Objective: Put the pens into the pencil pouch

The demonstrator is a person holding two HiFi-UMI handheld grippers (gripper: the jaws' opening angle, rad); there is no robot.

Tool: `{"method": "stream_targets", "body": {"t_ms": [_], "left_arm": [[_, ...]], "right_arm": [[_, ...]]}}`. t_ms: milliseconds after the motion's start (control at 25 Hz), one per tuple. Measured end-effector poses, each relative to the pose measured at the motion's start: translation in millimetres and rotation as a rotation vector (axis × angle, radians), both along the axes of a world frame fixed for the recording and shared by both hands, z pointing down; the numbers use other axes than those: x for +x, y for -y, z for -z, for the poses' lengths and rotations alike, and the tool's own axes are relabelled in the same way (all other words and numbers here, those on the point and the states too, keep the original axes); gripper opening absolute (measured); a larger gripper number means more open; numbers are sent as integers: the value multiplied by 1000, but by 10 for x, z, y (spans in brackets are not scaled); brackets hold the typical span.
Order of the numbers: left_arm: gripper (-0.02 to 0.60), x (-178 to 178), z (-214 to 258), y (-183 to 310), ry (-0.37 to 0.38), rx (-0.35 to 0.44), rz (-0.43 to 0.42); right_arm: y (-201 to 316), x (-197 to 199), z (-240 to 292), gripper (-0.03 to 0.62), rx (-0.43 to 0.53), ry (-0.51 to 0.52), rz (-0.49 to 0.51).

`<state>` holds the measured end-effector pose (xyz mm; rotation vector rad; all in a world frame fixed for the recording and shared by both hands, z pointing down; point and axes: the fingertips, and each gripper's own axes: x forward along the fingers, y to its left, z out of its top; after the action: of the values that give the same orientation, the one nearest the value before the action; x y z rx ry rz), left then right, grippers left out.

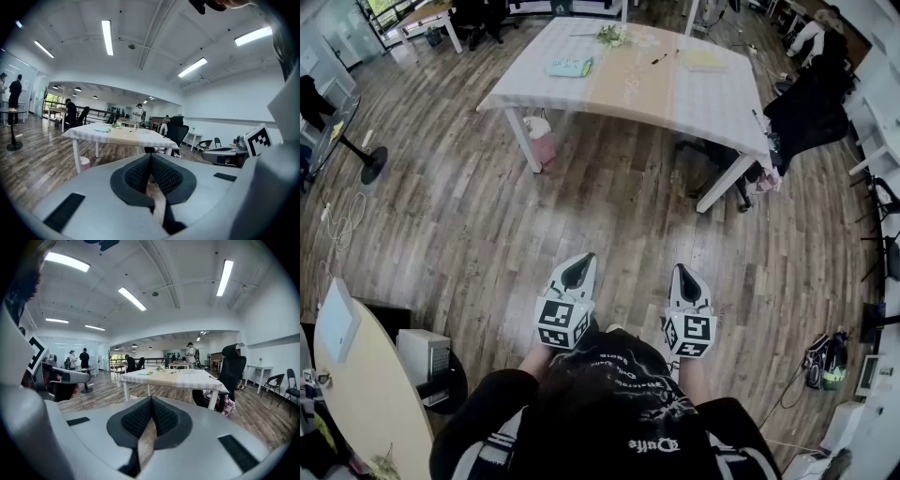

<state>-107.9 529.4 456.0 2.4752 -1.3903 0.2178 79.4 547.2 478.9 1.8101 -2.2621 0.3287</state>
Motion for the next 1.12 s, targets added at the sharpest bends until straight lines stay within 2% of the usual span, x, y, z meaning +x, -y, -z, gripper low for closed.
{"method": "stream_targets", "body": {"t_ms": [440,800,920,960,1040,1120], "left_arm": [[20,38,-39,39,-3,2,4],[23,9,-54,51,-31,-9,17],[25,-2,-75,34,-41,-13,15],[33,6,-80,21,-49,-14,11],[119,31,-82,-3,-60,-16,1],[156,34,-73,-5,-61,-13,2]], "right_arm": [[-3,19,-73,8,-6,-22,2],[21,11,-79,11,2,20,11],[8,-3,-88,89,4,26,31],[-4,-1,-89,91,6,26,35],[-27,3,-74,104,13,27,45],[-40,-6,-44,159,24,28,62]]}}
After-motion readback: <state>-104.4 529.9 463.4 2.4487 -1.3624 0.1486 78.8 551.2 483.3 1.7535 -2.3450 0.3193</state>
